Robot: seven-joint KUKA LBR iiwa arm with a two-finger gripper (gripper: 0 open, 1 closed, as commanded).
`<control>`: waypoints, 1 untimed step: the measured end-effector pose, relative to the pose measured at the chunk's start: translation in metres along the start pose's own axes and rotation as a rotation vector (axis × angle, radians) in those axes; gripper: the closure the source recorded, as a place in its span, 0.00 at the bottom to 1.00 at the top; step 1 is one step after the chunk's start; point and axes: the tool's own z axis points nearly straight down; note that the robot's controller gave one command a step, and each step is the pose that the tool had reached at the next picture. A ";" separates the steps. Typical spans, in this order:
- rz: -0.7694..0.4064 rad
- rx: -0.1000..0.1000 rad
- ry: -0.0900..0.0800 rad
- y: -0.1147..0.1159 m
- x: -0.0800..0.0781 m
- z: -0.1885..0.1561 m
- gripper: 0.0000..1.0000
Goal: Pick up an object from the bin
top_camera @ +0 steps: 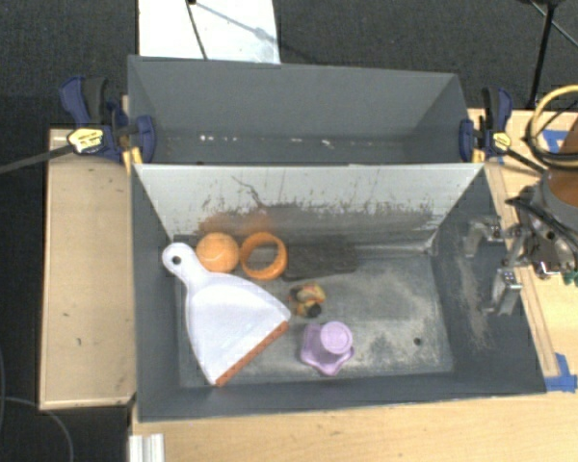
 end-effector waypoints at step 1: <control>-0.005 0.002 -0.008 0.001 -0.001 -0.005 0.00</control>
Offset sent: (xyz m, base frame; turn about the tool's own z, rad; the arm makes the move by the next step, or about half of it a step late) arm -0.0184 0.0019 -0.0848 -0.9446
